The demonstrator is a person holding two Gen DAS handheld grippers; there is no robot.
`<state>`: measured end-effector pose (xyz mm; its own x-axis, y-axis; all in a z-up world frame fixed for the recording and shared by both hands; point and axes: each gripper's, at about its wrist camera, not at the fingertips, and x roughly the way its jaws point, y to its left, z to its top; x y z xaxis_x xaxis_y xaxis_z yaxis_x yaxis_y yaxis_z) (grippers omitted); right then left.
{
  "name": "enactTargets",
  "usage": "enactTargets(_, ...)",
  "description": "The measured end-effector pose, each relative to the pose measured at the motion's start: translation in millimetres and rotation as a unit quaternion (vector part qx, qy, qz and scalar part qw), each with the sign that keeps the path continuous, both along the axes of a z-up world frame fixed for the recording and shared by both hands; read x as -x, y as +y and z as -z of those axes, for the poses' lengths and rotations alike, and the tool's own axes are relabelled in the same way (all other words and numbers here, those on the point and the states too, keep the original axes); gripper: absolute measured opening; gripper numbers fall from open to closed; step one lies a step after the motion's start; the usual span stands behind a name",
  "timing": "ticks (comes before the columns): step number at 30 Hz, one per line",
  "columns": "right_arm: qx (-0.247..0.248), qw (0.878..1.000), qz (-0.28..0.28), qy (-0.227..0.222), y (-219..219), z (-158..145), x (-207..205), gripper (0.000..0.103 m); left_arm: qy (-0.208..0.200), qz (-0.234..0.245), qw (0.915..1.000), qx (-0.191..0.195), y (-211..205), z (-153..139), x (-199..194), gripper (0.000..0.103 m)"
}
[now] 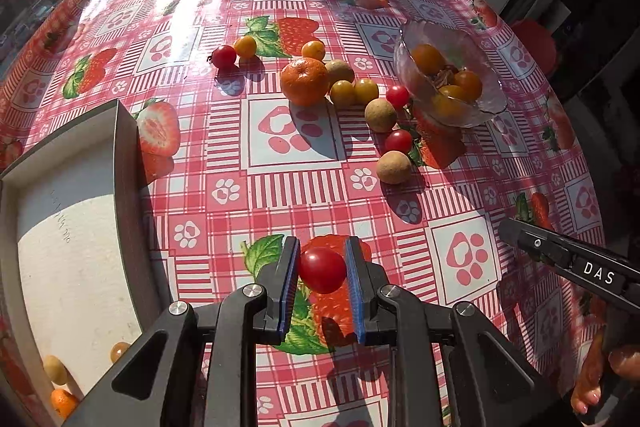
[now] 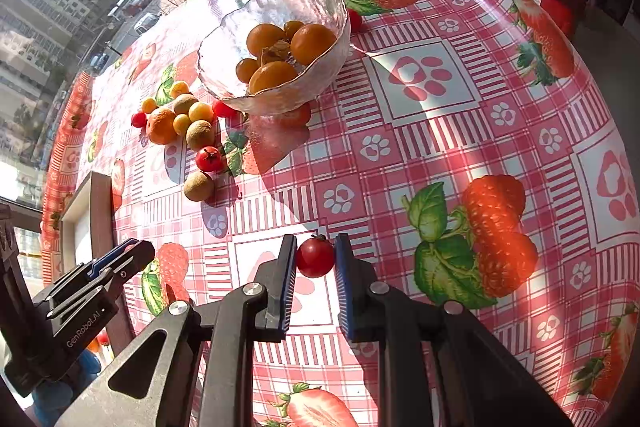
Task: Organize fruits
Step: 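Carry both red cherry tomatoes in both tools over the white tray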
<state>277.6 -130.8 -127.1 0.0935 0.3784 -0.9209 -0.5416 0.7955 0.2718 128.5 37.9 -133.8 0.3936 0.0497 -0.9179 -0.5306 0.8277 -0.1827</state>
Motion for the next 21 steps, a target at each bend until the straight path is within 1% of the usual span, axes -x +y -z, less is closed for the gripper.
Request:
enactTargets(5,0.0,1.0,-0.013,0.005,11,-4,18,0.02,-0.009,-0.012,0.9999,0.0,6,-12,19,0.024)
enactTargets(12,-0.006,0.999,-0.039,0.0,35,-14,45,0.02,-0.021,-0.038,0.999,-0.005,23,-25,46,0.024)
enactTargets(21,-0.016,0.996,-0.091,-0.001,76,-24,86,0.02,-0.026,-0.086,0.9958,-0.015,54,-36,98,0.024)
